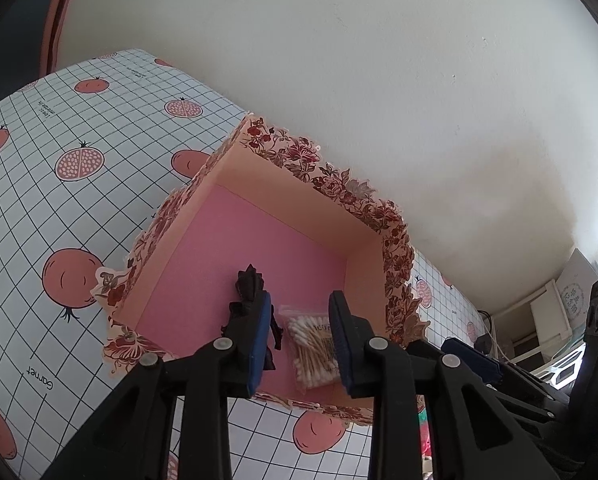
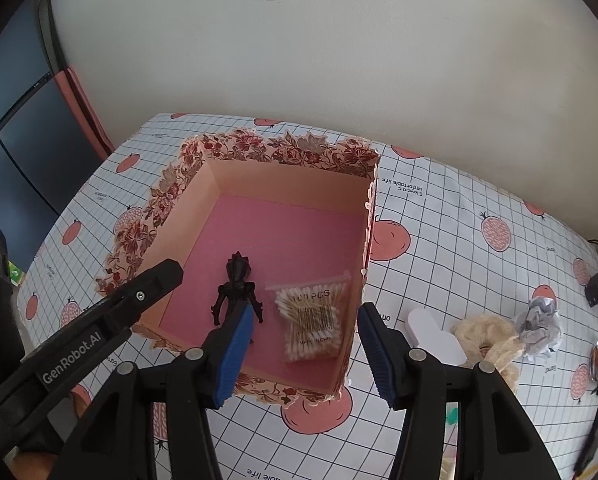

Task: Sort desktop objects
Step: 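Open both grippers to drop the figure and swab bag into the box, then move both grippers back toward the remaining items on the table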

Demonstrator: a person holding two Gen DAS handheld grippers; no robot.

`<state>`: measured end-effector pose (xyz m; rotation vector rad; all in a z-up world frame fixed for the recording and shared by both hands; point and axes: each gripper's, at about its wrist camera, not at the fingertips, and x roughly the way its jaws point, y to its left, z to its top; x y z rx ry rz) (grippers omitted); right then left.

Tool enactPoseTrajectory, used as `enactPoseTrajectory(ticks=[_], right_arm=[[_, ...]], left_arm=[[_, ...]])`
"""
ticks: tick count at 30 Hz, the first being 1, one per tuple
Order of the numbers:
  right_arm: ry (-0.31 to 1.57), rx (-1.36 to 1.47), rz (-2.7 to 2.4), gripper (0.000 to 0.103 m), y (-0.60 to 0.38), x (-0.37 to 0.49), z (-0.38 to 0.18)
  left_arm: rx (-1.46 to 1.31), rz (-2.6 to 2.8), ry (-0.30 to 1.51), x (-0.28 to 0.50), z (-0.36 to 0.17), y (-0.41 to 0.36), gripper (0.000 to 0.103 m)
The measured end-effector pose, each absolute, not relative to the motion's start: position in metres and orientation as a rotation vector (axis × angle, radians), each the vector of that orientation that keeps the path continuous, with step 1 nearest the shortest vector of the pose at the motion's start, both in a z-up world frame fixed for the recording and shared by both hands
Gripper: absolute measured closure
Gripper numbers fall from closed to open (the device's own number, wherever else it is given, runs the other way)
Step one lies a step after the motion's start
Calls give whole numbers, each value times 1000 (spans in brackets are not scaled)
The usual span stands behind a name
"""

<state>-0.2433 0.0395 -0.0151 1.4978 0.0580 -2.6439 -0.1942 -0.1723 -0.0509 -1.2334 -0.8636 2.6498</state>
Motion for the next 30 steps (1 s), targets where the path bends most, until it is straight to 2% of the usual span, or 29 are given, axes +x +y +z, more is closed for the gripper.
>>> enactPoseTrajectory(ticks=[2,6,10,12,15,23,25,27,30], right_arm=[[79,1506,-2651,45,43,-240,-12],[83,1517,-2666,34,55,-233,-6],[57,1541,-2679,29,73,-224,-1],[55,1552,-2682,26,82,-218,3],[65,1550,-2693,22,96,-207,9],[50,1529,-2737,17,141,-180,27],[38,1520,-2748,6,152,-173,31],[37,1493,-2770,0,163,-164,38],[28,1471,-2776,0,181,-150,44]], left_arm=[[-1224,2658,-849,-194,-49,-169,63],[-1205,2711,-758,-191,-43,-156,50],[-1195,2745,-697,-186,-39,-145,44],[-1184,2760,-691,-182,-39,-140,32],[-1156,2793,-664,-174,-35,-132,25],[-1056,2853,-450,-139,-26,-85,21],[-1039,2841,-398,-129,-27,-72,20],[-1025,2825,-345,-122,-28,-59,17],[-1034,2815,-269,-111,-33,-42,16]])
